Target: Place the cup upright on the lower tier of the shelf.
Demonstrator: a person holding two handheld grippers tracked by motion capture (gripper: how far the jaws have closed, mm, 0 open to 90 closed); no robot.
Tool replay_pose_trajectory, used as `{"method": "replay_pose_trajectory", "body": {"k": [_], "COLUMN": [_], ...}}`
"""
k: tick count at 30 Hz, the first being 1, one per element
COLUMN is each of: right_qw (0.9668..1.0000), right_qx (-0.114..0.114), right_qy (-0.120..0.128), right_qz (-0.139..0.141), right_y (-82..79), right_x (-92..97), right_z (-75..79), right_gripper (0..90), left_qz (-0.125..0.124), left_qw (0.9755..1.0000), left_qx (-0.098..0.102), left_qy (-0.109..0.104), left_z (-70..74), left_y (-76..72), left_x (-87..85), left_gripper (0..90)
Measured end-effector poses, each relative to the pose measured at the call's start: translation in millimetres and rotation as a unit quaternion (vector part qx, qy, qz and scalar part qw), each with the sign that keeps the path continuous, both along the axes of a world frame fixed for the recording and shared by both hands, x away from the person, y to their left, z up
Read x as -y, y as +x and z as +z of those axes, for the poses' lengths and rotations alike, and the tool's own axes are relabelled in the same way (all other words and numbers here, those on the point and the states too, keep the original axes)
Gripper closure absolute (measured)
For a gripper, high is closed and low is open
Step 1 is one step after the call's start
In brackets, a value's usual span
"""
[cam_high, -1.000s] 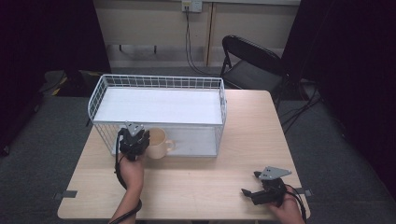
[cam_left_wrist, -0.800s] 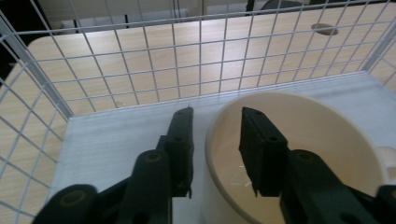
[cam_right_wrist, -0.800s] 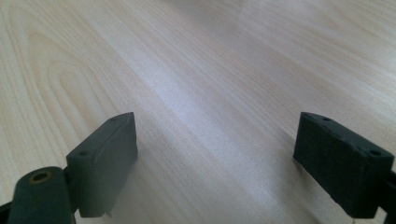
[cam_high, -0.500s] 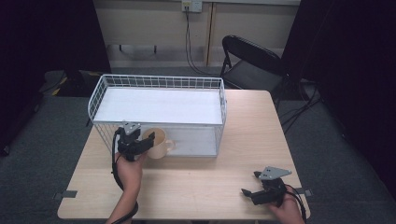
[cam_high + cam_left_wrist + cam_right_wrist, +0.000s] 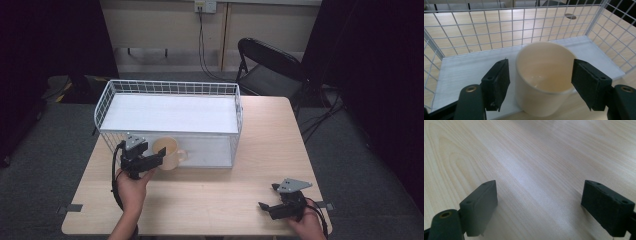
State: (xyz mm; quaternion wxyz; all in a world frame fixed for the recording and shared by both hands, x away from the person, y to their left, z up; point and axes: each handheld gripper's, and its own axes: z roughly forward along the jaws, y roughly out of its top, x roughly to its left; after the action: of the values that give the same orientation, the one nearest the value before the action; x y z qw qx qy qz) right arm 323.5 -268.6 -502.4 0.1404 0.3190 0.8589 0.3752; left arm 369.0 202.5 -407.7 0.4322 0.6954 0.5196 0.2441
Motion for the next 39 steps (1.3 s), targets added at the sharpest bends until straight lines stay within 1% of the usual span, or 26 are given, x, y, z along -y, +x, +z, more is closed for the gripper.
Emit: {"method": "replay_pose_trajectory", "body": {"k": [2,4,6,7,8,11,14,15,16,17,18,22,23,25,28,30,31,36,38,39], "right_qw": [1.0,1.0,1.0,1.0,1.0,1.0,1.0,1.0,1.0,1.0,1.0,1.0,1.0,1.0,1.0,1.0,1.0,1.0,1.0,1.0], "right_qx": [0.0,0.0,0.0,0.001,0.001,0.0,0.0,0.001,0.0,0.001,0.001,0.001,0.001,0.0,0.0,0.001,0.001,0.001,0.0,0.0], "right_qy": [0.0,0.0,0.0,0.0,0.0,0.0,0.0,0.0,0.0,0.0,0.0,0.0,0.0,0.0,0.0,0.0,0.0,-0.001,0.0,0.0], "right_qz": [0.0,0.0,0.0,0.0,0.0,0.0,0.0,0.0,0.0,0.0,0.0,0.0,0.0,0.0,0.0,0.0,0.0,0.001,0.001,0.002], "right_y": [0.0,0.0,0.0,0.1,0.1,0.1,0.0,0.1,0.0,0.1,0.1,0.1,0.1,0.1,0.1,0.1,0.1,-0.2,-0.4,-0.3], "right_x": [0.0,0.0,0.0,0.0,0.0,0.0,0.0,0.0,0.0,0.0,0.0,0.0,0.0,0.0,0.0,0.0,0.0,0.4,0.7,0.8], "right_z": [0.0,0.0,0.0,0.0,0.0,0.0,0.0,0.0,0.0,0.0,0.0,0.0,0.0,0.0,0.0,0.0,0.0,0.1,0.1,0.1], "right_gripper": [12.7,12.7,12.7,12.7,12.7,12.7,12.7,12.7,12.7,12.7,12.7,12.7,12.7,12.7,12.7,12.7,12.7,12.7,12.7,12.7], "left_qz": [-0.006,-0.004,-0.003,-0.001,-0.001,-0.001,-0.002,0.001,0.0,0.001,0.003,0.009,0.011,0.012,0.017,0.021,0.022,0.026,0.028,0.029], "left_qw": [1.0,1.0,1.0,1.0,1.0,0.9999,0.9999,0.9999,0.9999,0.9999,0.9999,0.9998,0.9998,0.9999,0.9996,0.9995,0.9995,0.9995,0.9994,0.9994], "left_qx": [0.002,0.0,0.0,-0.003,-0.003,-0.007,-0.009,-0.006,-0.007,-0.007,-0.006,-0.007,-0.007,-0.008,-0.013,-0.014,-0.014,-0.007,-0.008,-0.008], "left_qy": [0.001,0.003,-0.001,0.0,0.0,-0.009,-0.01,-0.013,-0.014,-0.014,-0.014,-0.016,-0.014,-0.008,-0.016,-0.017,-0.016,-0.014,-0.017,-0.016], "left_z": [-2.4,-7.1,-8.9,-12.9,-12.9,-20.6,-23.8,-24.9,-25.3,-25.6,-25.7,-26.1,-26.3,-28.0,-31.1,-32.7,-33.1,-32.6,-33.2,-33.6], "left_y": [-3.5,-4.8,-4.8,-3.9,-3.9,-2.6,-2.6,-2.6,-2.2,-1.7,-1.4,0.7,0.8,2.0,5.2,7.6,8.5,12.0,12.4,12.1], "left_x": [0.4,1.9,2.3,2.7,2.7,4.8,6.7,7.7,7.7,7.7,7.9,8.6,9.2,9.9,10.4,11.4,11.8,15.5,16.0,16.1], "left_gripper": [30.2,30.3,30.6,30.9,30.8,31.1,31.1,31.1,32.2,37.0,37.0,42.9,42.9,48.7,50.2,53.9,53.9,63.2,61.0,57.6]}}
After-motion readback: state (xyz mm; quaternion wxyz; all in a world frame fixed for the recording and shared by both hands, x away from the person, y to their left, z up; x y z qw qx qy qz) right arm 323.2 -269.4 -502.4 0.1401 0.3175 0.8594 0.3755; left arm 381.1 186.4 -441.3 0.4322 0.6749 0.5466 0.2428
